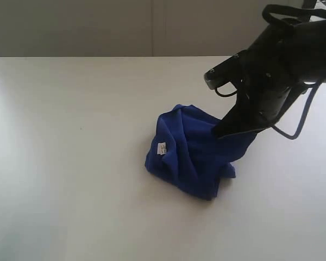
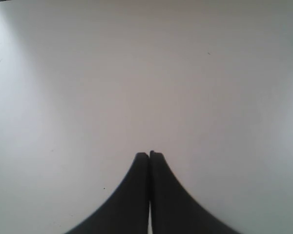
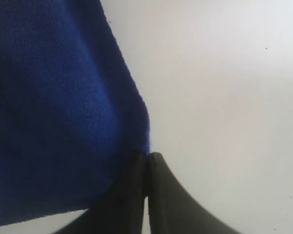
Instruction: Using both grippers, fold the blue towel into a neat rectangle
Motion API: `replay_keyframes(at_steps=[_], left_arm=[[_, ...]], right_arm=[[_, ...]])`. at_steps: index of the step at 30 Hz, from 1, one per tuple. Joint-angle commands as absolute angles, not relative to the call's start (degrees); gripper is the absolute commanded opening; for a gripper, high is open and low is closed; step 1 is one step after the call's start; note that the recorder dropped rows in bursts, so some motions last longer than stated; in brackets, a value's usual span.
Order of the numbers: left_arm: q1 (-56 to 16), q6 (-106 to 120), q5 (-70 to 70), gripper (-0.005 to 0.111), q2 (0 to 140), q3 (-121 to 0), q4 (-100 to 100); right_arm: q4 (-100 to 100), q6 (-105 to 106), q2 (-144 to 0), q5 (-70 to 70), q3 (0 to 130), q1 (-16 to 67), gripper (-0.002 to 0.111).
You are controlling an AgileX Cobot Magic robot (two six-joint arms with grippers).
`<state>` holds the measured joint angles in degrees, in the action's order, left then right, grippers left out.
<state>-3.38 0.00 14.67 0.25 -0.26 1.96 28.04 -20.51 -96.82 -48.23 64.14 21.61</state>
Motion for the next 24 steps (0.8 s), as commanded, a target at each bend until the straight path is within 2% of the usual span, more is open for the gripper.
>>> replay_keyframes(at_steps=[1, 10, 17, 24], left_arm=[[-3.4, 0.0, 14.6, 0.0, 0.0, 0.0, 2.1], [-3.4, 1.9, 13.5, 0.0, 0.0, 0.0, 2.1], [-3.4, -3.2, -1.8, 0.0, 0.0, 0.0, 6.0], [-3.4, -4.6, -10.9, 0.0, 0.0, 0.0, 6.0]], right_arm=[[28.2, -21.2, -96.3, -47.0, 63.9, 21.0, 0.0], [26.6, -21.2, -96.3, -44.8, 63.9, 21.0, 0.0], [26.4, -21.2, -96.3, -44.8, 63.9, 21.0, 0.0], [26.4, -21.2, -96.3, -45.0, 63.9, 21.0, 0.0]])
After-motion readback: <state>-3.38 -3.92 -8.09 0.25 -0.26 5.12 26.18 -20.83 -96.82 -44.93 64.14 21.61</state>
